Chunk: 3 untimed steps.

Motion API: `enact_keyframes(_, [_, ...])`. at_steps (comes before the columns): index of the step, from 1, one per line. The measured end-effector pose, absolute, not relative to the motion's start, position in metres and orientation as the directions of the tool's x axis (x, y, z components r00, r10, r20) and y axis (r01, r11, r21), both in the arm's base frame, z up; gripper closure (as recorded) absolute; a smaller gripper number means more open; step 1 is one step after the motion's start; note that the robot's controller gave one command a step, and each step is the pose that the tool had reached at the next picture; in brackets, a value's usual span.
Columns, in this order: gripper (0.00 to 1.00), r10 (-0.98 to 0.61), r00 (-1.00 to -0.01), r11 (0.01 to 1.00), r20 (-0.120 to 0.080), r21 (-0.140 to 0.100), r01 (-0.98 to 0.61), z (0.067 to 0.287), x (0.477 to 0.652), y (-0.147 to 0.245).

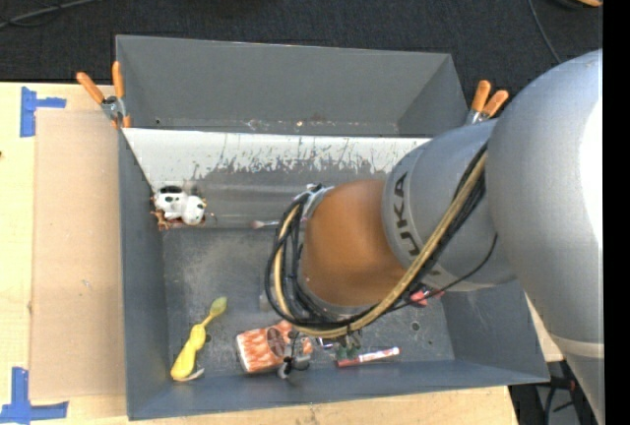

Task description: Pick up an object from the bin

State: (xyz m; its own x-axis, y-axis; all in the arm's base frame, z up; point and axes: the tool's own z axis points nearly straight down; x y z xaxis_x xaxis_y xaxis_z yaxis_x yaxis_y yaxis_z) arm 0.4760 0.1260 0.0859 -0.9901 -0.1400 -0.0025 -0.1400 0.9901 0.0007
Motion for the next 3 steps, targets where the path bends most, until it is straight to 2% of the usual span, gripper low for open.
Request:
enact_keyframes(1, [0.0, -0.247, -0.969, 0.969, 0.001, 0.0, -0.247, 0.11, 0.472, 0.142])
enact_keyframes(2, [0.0, -0.202, -0.979, 0.979, -0.011, 0.002, -0.202, 0.088, 0.477, 0.143])
enact_keyframes(3, [0.0, -0.251, -0.968, 0.968, -0.005, 0.0, -0.251, 0.069, 0.496, 0.124])
